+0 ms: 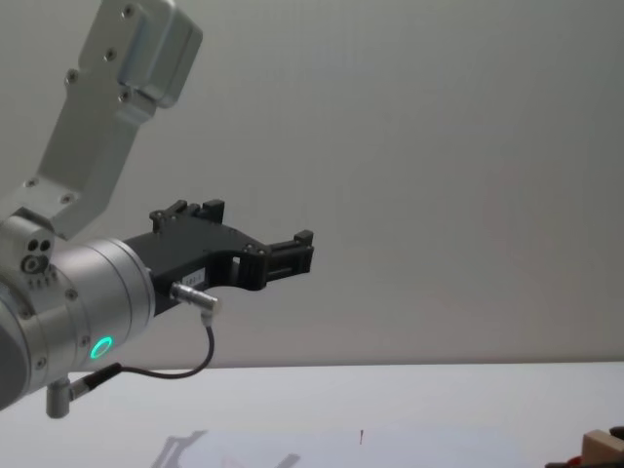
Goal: Use the one hand to pick up the stamp and affix it onto the A4 paper.
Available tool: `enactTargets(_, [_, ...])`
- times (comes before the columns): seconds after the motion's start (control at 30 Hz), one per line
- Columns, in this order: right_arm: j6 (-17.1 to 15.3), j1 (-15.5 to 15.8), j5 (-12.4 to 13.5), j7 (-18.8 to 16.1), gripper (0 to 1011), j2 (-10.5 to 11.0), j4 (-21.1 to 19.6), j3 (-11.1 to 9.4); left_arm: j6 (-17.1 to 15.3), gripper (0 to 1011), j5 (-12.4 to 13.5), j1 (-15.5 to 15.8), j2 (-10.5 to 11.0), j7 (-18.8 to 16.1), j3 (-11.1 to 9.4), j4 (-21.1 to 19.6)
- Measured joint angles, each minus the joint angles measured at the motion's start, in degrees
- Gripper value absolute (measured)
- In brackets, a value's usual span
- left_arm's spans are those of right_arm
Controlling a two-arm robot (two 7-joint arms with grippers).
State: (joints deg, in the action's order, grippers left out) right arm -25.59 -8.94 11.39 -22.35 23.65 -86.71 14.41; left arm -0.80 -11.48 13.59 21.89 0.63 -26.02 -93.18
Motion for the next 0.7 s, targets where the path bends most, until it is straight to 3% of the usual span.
enactTargets(0.7, [0.00, 0.00, 0.00, 0.00, 1001, 0.00, 0.00, 0.00, 0.00, 1001, 0.00, 0.00, 0.00, 0.00, 0.00, 0.00])
